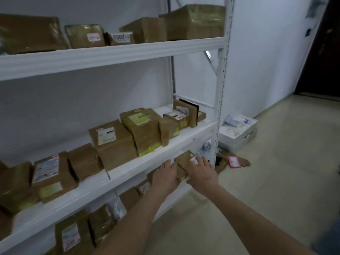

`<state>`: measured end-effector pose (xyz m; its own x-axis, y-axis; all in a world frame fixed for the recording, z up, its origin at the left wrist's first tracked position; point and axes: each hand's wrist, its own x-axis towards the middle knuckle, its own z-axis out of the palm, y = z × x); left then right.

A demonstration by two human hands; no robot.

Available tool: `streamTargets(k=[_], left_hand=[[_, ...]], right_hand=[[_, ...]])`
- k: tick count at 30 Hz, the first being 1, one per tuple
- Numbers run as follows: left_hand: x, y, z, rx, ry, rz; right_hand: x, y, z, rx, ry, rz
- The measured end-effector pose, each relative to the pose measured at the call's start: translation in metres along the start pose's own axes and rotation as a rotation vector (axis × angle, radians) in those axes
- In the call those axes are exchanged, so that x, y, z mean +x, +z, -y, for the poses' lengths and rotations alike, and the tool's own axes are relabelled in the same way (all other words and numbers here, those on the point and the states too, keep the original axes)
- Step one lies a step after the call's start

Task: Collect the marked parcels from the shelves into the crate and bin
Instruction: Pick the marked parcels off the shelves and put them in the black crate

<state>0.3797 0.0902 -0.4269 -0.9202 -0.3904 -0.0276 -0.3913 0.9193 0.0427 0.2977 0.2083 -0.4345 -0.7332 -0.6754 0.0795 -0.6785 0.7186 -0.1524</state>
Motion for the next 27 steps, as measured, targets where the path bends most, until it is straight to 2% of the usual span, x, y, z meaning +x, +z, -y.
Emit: streamTargets(k=[8, 14, 21, 24, 27], left_hand=[[0.18, -0.018, -0.039, -0.006, 0.101, -0.051], [0.266, -0.029, -0.059, -0.044, 0.089, -0.077], [0.335, -0.04, -0.062, -0.097, -0.037, -0.158], [0.361, -0.049, -0.065, -0.145, -0.15, -0.26], [0.38, -0.054, -0.074, -0.241, -0.299, -0.33]], right_hand=[[0.143, -0.02, -0.093, 0.021, 0.105, -0.029], [0.215, -0.026, -0.141, 0.031, 0.122, -0.053], [0.302, -0.033, -0.172, 0.116, -0.008, -0.063], [0.34, -0.034, -0.182, 0.206, -0.11, -0.085], [0.364, -0.032, -0.196, 0.318, -0.168, -0.011]])
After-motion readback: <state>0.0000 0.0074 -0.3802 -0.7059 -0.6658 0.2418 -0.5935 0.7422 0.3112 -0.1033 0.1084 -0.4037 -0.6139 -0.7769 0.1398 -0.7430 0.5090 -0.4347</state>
